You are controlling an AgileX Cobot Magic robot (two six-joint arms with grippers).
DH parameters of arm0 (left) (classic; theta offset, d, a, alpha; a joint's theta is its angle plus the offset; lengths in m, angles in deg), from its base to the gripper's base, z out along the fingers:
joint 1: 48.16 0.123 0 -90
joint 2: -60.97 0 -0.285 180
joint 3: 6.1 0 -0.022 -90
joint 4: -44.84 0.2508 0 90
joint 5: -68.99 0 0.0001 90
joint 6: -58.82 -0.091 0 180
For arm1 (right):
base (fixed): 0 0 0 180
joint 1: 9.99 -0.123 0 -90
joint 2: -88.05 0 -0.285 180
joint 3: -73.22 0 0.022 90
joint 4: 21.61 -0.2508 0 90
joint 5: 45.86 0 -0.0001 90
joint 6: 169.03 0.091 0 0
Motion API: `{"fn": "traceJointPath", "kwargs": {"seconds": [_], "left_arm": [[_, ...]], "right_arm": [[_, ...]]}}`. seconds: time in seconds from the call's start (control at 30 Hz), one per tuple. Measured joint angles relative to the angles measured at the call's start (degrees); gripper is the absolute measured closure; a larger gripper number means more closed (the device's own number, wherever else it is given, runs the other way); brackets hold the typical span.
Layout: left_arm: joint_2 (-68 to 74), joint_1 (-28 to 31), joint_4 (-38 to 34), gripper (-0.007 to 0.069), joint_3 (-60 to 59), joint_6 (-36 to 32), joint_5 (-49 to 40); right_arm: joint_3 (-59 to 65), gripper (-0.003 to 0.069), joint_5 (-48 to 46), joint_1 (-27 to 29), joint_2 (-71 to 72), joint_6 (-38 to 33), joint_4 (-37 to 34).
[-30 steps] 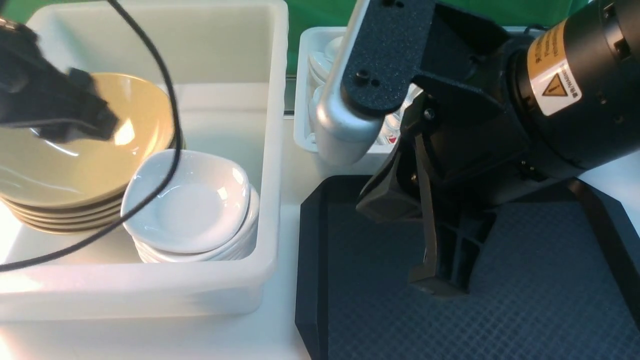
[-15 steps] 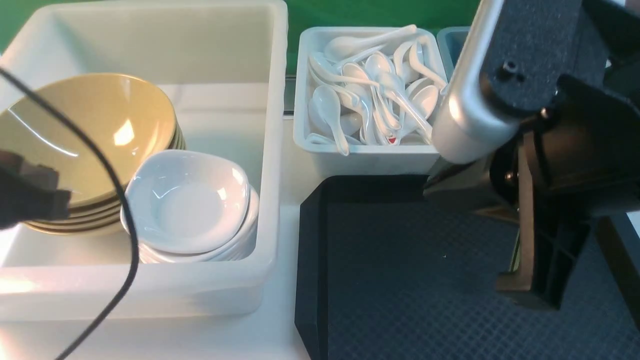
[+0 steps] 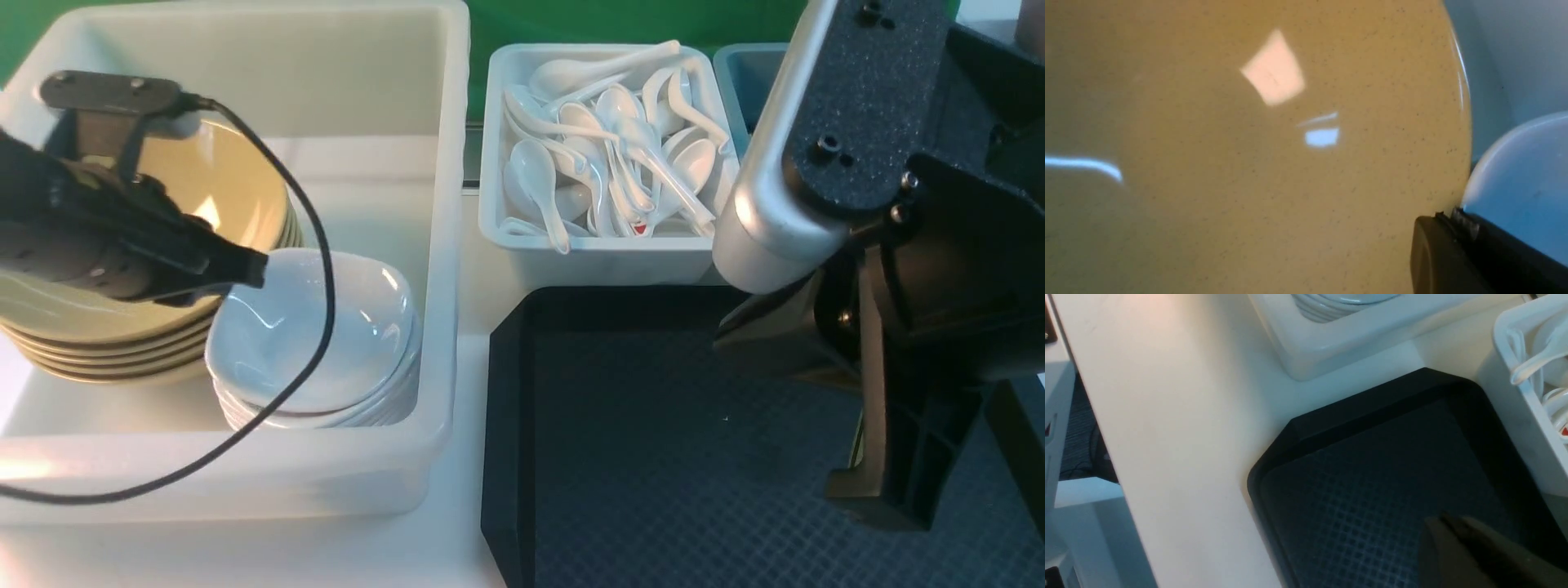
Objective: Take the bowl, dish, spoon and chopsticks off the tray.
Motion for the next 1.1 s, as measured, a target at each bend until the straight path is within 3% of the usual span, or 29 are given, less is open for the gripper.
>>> {"fn": "traceJointPath", "kwargs": {"seconds": [0.27,0.43,0.7,0.93,1.1], "left_arm": [[0.4,-4.7,0.7,0.0636,1.1,-2.3,-0.6],[-3.4,-7.4,5.6,0.0636,4.2,0.5,-4.3],[-22.8,-7.4,13.0,0.0636,-0.6,5.4,-8.3],[-45.4,-7.4,13.8,0.0636,-17.1,9.9,-5.5],[-63.4,-7.4,13.2,0.0636,-28.4,14.0,-0.1]], "right_arm": [[0.0,0.0589,0.0,0.0,0.0,0.6,0.0],[0.0,0.0582,0.0,0.0,0.1,0.6,0.0],[2.1,0.0580,2.7,0.0,4.4,2.5,1.2],[14.6,0.0578,18.7,0.0,16.6,3.9,2.3],[29.7,0.0571,39.6,0.0,29.4,4.1,2.3]]}}
